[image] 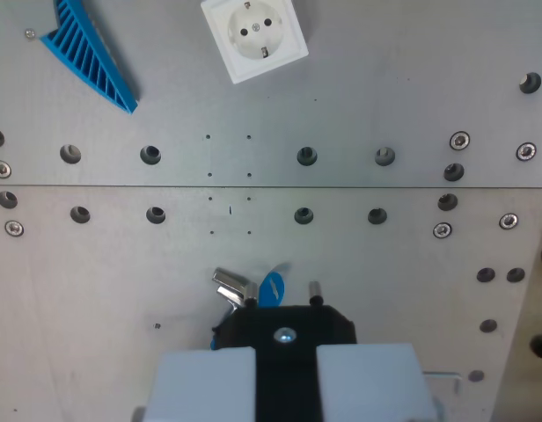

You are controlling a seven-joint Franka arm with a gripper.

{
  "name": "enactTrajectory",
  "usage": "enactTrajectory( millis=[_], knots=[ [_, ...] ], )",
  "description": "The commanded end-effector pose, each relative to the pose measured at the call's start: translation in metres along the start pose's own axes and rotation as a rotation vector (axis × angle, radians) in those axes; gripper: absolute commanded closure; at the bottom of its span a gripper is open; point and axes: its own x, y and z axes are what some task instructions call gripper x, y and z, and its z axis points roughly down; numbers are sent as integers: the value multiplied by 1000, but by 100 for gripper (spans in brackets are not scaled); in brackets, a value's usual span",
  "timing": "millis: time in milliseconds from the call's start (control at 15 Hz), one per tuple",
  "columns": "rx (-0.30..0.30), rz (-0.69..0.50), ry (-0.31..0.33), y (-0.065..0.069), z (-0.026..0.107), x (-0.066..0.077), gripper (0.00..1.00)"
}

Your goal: Move above the white socket

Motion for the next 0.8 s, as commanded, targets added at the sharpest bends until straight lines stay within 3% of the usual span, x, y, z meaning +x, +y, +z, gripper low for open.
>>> enactTrajectory(
  millis=[67,800],
  knots=[
    [0,0,2,0,-1,0,100],
    [-1,-27,8,0,6,1,100]
  ],
)
